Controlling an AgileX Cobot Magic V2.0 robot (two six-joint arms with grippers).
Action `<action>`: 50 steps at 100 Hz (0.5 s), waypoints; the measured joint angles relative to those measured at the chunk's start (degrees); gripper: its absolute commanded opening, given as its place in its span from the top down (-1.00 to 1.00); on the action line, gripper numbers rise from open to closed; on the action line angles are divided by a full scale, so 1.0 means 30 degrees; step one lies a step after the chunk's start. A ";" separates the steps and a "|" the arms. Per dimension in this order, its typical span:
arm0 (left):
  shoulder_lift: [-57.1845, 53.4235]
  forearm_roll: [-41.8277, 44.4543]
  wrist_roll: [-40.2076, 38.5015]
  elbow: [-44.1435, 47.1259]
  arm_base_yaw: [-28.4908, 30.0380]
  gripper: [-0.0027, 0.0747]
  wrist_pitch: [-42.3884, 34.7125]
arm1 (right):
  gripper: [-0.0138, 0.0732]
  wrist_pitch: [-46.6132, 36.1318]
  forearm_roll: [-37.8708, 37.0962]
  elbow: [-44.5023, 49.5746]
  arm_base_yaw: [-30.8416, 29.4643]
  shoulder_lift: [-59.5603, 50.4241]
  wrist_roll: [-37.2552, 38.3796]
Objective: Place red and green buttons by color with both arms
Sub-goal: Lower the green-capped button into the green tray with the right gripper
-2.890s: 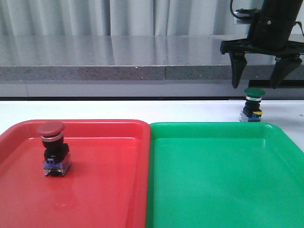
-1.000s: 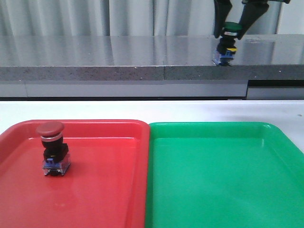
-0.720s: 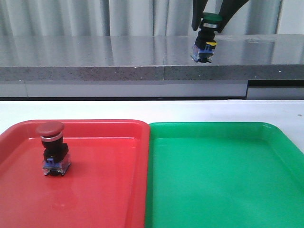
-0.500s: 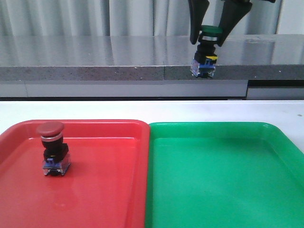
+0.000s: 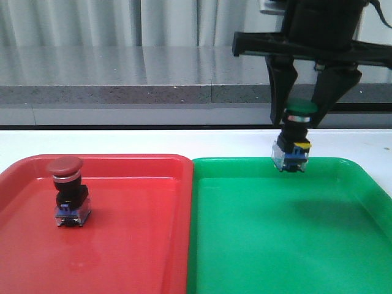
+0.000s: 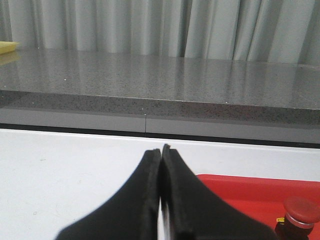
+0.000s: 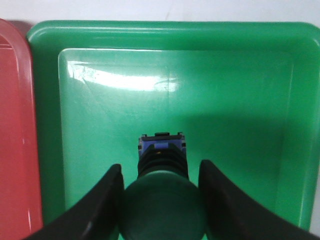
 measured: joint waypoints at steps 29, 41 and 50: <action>0.0000 0.0000 0.0000 0.0000 0.0000 0.98 0.0000 | 0.11 -0.3065 0.0066 0.2990 0.0000 0.0000 0.0144; 0.0000 0.0000 0.0000 0.0000 0.0000 0.98 0.0000 | 0.11 -0.3248 0.0066 0.3560 0.0000 0.0000 0.0144; 0.0000 0.0000 0.0000 0.0000 0.0000 0.98 0.0000 | 0.07 -0.3526 0.0077 0.3866 0.0000 0.0000 0.0144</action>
